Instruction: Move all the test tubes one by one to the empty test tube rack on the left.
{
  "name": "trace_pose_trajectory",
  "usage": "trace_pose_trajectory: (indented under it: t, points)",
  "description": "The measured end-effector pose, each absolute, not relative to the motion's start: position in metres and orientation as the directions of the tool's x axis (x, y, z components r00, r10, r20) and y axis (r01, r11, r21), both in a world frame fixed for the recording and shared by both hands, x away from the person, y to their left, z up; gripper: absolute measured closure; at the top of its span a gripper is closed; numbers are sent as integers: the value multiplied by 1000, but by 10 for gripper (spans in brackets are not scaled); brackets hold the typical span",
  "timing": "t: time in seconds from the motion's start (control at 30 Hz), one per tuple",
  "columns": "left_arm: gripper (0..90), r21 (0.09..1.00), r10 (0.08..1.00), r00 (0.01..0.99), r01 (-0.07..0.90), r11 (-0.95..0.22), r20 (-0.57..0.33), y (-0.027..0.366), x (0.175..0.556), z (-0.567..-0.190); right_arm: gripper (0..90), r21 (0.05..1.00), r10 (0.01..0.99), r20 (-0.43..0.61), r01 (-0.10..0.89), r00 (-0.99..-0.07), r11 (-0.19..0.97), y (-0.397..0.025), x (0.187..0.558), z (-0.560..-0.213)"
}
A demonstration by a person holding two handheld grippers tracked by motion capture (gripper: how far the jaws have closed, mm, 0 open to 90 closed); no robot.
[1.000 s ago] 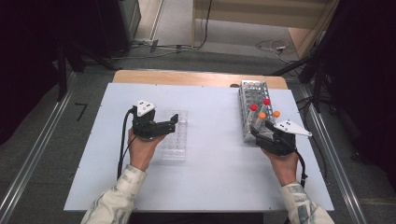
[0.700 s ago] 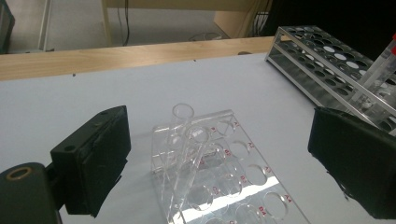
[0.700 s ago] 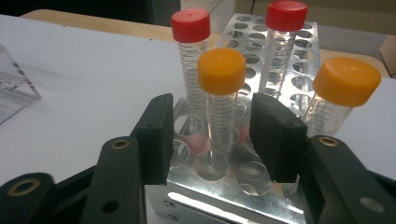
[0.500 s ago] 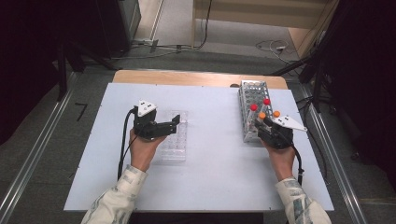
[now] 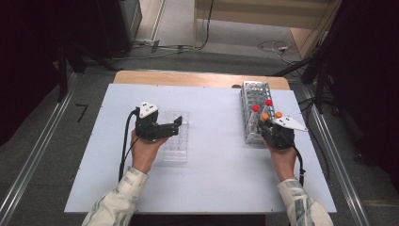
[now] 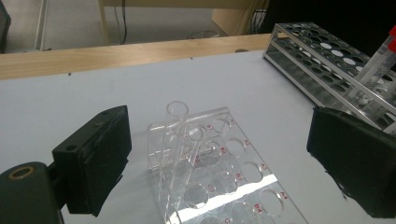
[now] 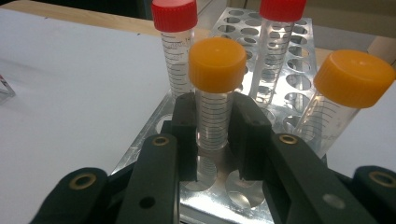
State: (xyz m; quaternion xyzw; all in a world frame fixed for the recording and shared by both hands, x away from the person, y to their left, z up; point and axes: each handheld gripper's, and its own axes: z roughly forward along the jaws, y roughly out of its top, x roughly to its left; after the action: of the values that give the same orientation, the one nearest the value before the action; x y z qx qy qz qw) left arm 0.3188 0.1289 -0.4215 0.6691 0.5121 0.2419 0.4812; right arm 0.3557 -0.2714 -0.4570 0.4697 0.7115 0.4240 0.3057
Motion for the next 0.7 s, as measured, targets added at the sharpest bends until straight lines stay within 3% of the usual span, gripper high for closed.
trace_pose_trajectory:
  t: [0.7]
  points:
    - [75, 897, 909, 379, 442, -14, -172, 125, 315, -417, 711, 930, 922, -40, 324, -385, 175, -275, 335, -405]
